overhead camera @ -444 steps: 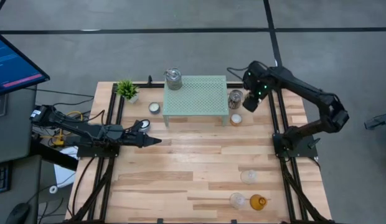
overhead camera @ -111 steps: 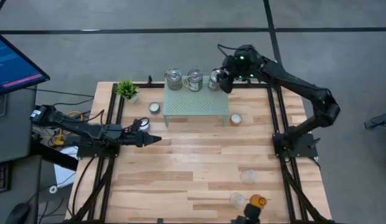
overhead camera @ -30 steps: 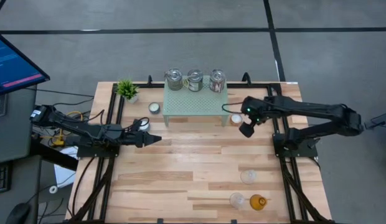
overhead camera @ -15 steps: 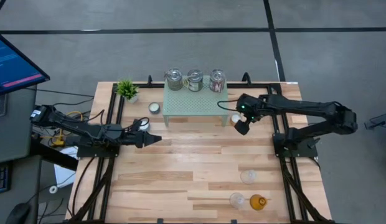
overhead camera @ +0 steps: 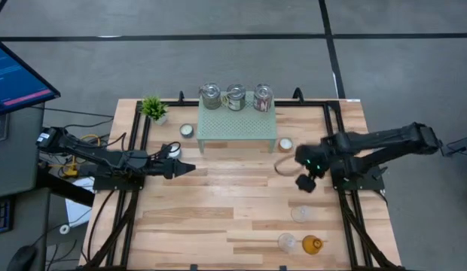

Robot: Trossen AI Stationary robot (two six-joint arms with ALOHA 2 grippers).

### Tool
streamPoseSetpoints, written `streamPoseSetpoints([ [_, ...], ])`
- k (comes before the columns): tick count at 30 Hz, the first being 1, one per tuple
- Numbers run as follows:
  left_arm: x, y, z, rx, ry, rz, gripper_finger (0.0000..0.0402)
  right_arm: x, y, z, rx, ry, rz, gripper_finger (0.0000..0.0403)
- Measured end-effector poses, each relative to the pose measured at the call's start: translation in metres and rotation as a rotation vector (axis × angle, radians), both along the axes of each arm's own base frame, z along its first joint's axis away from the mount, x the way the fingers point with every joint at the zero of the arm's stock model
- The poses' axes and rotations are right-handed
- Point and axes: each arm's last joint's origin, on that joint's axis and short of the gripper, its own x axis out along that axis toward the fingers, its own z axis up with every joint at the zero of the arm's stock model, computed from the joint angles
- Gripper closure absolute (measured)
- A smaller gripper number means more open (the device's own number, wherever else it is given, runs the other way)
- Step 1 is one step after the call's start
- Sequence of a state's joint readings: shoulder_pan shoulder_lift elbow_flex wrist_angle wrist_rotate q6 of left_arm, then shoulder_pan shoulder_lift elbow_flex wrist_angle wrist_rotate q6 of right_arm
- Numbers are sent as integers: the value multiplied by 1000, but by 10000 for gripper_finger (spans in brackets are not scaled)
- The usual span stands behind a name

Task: Pick & Place candle stick holders
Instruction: Put the top transparent candle holder on the shelf

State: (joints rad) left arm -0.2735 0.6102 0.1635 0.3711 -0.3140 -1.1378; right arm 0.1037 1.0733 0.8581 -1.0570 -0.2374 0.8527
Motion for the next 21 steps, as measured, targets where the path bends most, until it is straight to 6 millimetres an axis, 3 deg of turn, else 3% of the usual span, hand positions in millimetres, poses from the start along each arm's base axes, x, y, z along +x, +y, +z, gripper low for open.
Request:
streamPoseSetpoints([
  [7,0,1,0,-2,0,19,126,0,45,-9,18,91,-10,38],
  [21,0,1,0,-9,0,23,126,16,88,-33,37,119,47,38],
])
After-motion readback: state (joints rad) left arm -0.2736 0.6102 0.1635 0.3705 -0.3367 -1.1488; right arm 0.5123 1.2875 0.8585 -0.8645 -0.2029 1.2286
